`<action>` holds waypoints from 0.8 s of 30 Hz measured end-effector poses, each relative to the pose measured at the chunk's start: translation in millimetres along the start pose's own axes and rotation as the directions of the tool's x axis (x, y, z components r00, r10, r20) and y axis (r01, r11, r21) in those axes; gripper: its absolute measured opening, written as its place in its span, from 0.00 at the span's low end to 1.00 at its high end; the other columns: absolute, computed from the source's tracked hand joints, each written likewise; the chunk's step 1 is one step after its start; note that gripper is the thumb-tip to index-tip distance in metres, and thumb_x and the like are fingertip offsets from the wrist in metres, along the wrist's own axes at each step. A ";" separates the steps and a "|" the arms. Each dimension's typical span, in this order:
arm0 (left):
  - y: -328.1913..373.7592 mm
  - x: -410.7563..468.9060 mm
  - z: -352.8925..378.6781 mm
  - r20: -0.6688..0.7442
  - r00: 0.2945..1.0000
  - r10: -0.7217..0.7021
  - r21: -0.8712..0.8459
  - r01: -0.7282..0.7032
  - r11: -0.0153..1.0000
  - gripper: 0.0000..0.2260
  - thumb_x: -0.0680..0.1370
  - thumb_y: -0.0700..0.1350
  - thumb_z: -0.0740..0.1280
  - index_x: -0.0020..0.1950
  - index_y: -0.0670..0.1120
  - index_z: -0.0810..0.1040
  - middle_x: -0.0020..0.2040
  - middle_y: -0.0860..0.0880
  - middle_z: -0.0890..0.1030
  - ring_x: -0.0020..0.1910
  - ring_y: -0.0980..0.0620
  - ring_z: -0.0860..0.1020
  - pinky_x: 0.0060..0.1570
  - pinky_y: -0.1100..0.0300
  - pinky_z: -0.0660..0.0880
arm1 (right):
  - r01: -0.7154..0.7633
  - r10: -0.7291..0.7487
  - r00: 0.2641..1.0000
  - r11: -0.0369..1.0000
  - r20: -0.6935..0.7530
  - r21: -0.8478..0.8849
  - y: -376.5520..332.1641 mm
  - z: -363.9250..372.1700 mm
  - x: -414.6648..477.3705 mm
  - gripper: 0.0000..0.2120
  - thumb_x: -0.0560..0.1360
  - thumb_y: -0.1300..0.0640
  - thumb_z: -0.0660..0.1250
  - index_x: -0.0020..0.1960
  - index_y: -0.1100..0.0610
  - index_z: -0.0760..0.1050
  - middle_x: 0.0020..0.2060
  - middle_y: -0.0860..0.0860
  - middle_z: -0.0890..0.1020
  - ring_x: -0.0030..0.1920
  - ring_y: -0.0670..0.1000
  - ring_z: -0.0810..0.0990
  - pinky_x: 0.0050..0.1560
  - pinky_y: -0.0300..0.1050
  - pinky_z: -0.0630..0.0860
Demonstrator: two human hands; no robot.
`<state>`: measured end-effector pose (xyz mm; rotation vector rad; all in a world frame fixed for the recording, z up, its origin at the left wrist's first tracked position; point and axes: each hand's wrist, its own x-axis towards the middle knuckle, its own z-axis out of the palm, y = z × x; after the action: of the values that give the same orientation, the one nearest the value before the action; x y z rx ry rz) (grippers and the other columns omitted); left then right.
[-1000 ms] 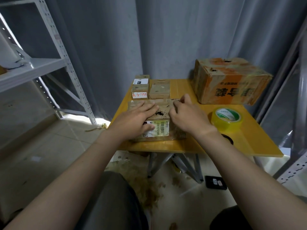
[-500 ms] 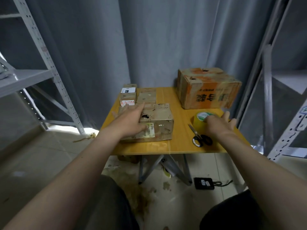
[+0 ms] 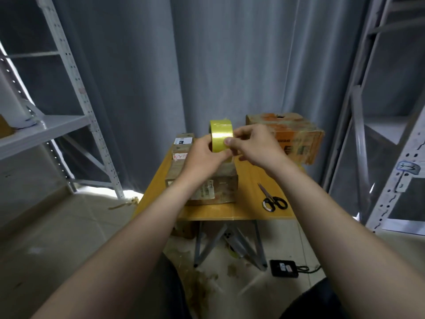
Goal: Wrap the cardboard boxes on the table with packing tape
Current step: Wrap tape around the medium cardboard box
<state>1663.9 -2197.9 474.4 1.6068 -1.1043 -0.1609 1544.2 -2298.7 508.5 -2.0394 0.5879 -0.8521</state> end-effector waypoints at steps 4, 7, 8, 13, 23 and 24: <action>2.5 -16.0 -13.6 -0.015 1.000 0.012 -0.106 -0.014 0.994 0.08 0.77 0.43 0.76 0.56 0.47 0.85 0.45 0.54 0.88 0.44 0.59 0.86 0.41 0.67 0.78 | 0.072 -0.076 0.996 0.994 -0.049 -0.081 -7.2 -3.5 -1.4 0.28 0.75 0.47 0.77 0.72 0.50 0.73 0.59 0.49 0.80 0.54 0.49 0.81 0.50 0.47 0.78; 1.5 -28.3 -18.9 0.060 0.998 0.018 -0.052 -0.015 0.999 0.08 0.77 0.45 0.77 0.55 0.47 0.85 0.46 0.54 0.88 0.45 0.57 0.86 0.43 0.66 0.79 | 0.140 -0.136 0.990 0.982 0.039 -0.128 -9.3 -4.6 -0.8 0.29 0.75 0.44 0.77 0.74 0.47 0.75 0.64 0.47 0.75 0.60 0.46 0.75 0.63 0.56 0.78; 0.7 -31.3 -19.6 0.072 0.997 0.022 -0.035 -0.019 0.999 0.08 0.77 0.45 0.77 0.55 0.48 0.84 0.45 0.54 0.88 0.45 0.58 0.86 0.43 0.67 0.79 | 0.138 -0.132 0.989 0.985 0.063 -0.101 -8.7 -4.2 -0.2 0.24 0.75 0.45 0.77 0.69 0.47 0.79 0.61 0.46 0.76 0.59 0.46 0.75 0.64 0.59 0.78; -4.0 -43.0 -19.3 0.087 0.996 0.018 0.025 -0.020 0.999 0.08 0.79 0.49 0.75 0.56 0.51 0.82 0.45 0.54 0.88 0.46 0.57 0.85 0.48 0.54 0.82 | 0.139 -0.139 0.990 0.990 -0.001 -0.005 -5.6 4.9 -0.2 0.03 0.76 0.54 0.78 0.44 0.47 0.85 0.48 0.46 0.86 0.50 0.46 0.83 0.58 0.53 0.80; -5.7 -57.5 -6.0 0.144 0.973 -0.181 0.020 0.180 0.984 0.14 0.87 0.56 0.55 0.56 0.50 0.78 0.39 0.51 0.88 0.39 0.56 0.85 0.43 0.60 0.76 | 0.050 -0.056 0.997 0.993 -0.059 -0.103 -5.0 18.0 6.0 0.04 0.77 0.54 0.76 0.46 0.54 0.87 0.41 0.46 0.86 0.47 0.46 0.84 0.52 0.43 0.78; -7.5 -58.4 -6.5 0.150 0.964 -0.219 -0.009 0.222 0.975 0.15 0.87 0.56 0.55 0.54 0.50 0.78 0.38 0.50 0.88 0.38 0.55 0.86 0.41 0.62 0.76 | 0.065 -0.071 0.996 0.990 -0.050 -0.122 -6.0 19.2 7.3 0.04 0.77 0.54 0.76 0.46 0.54 0.87 0.40 0.46 0.85 0.47 0.46 0.84 0.52 0.43 0.78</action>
<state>1640.0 -2152.1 445.4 1.7142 -1.0281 -0.4468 1563.9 -2290.4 507.9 -2.1617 0.6154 -0.9344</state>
